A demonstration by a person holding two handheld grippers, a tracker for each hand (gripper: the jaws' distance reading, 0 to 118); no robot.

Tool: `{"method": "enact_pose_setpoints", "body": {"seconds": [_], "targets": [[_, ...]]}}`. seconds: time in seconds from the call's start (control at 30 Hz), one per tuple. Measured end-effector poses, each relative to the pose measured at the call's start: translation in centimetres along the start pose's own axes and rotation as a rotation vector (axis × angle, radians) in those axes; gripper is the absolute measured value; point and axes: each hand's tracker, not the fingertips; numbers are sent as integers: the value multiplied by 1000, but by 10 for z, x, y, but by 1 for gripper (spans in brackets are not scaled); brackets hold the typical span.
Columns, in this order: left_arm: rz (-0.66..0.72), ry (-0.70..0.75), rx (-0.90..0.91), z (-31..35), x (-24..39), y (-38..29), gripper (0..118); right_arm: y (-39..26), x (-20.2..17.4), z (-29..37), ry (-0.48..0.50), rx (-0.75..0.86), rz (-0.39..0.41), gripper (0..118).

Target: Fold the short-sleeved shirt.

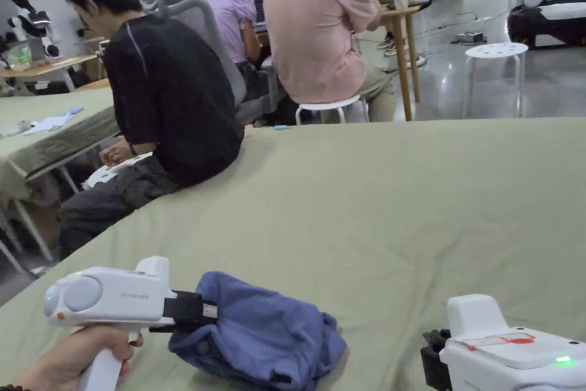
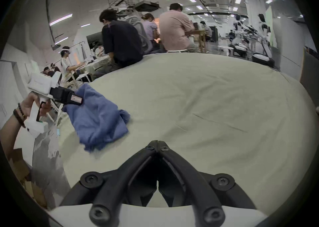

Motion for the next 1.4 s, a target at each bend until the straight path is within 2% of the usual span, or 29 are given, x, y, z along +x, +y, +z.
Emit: {"method": "enact_pose_setpoints", "body": {"seconds": [0.07, 0.13, 0.17, 0.27, 0.3, 0.33, 0.4, 0.43, 0.47, 0.5, 0.57, 0.6, 0.63, 0.7, 0.83, 0.97, 1.07, 1.13, 1.3, 1.4], "targets": [[71, 26, 26, -1, -39, 6, 17, 6, -13, -15, 30, -9, 38, 0], [90, 78, 58, -4, -49, 6, 19, 10, -22, -27, 34, -17, 83, 0], [70, 101, 74, -5, -49, 4, 27, 12, -28, -32, 18, -17, 96, 0], [-50, 156, 236, -4, -43, -2, 115, 18, -40, -39, 19, -16, 108, 0], [-48, 160, 299, -1, -42, -2, 114, 19, -41, -40, 25, -16, 107, 0], [-46, 145, 389, 29, -9, -11, 107, 20, -44, -39, 30, -14, 107, 0], [58, 141, 371, 51, 7, -12, 117, 22, -48, -39, 23, -11, 114, 0], [67, 150, 366, 62, 16, -13, 118, 23, -49, -37, 23, -8, 120, 0], [58, 151, 371, 49, 2, -3, 116, 24, -51, -36, 23, -7, 123, 0], [41, 148, 381, 56, 9, -5, 104, 25, -51, -35, 24, -7, 124, 0], [-7, 160, 410, 69, 29, -11, 68, 28, -52, -30, 28, 1, 128, 0], [-34, 182, 424, 65, 26, -12, 37, 30, -52, -27, 24, 6, 130, 0], [-48, 201, 430, 67, 35, -14, 20, 32, -50, -26, 19, 15, 134, 0], [-59, 222, 447, 69, 57, -21, 0, 41, -45, -17, 12, 39, 138, 0], [22, 155, 497, 64, 110, -27, 0, 63, -24, 25, -47, 161, 154, 0], [-136, 102, 618, 52, 193, -27, 0, 76, 16, 93, -156, 286, 154, 0], [-134, 22, 650, 43, 271, -42, 0, 73, 51, 147, -271, 357, 155, 0], [-186, 10, 683, 35, 314, -53, 0, 63, 74, 179, -350, 391, 138, 0], [-386, 91, 767, 14, 414, -100, 0, 17, 110, 242, -547, 442, 109, 0], [-399, 95, 785, 7, 453, -123, 0, -11, 127, 257, -559, 467, 70, 0]]}}
